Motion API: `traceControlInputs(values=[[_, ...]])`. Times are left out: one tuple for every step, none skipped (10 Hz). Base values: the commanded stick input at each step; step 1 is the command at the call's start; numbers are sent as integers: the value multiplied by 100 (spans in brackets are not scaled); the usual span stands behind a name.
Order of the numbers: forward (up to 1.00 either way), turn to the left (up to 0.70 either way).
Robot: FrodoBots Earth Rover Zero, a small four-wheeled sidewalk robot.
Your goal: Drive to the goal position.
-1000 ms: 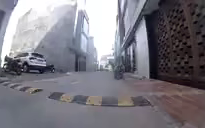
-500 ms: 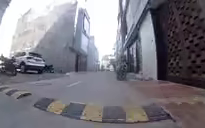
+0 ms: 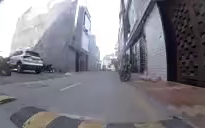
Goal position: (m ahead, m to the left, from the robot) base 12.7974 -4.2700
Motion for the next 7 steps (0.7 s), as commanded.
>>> traceControlInputs(values=[[100, 0], [100, 0], [100, 0], [100, 0], [100, 0], [100, 0], [100, 0]])
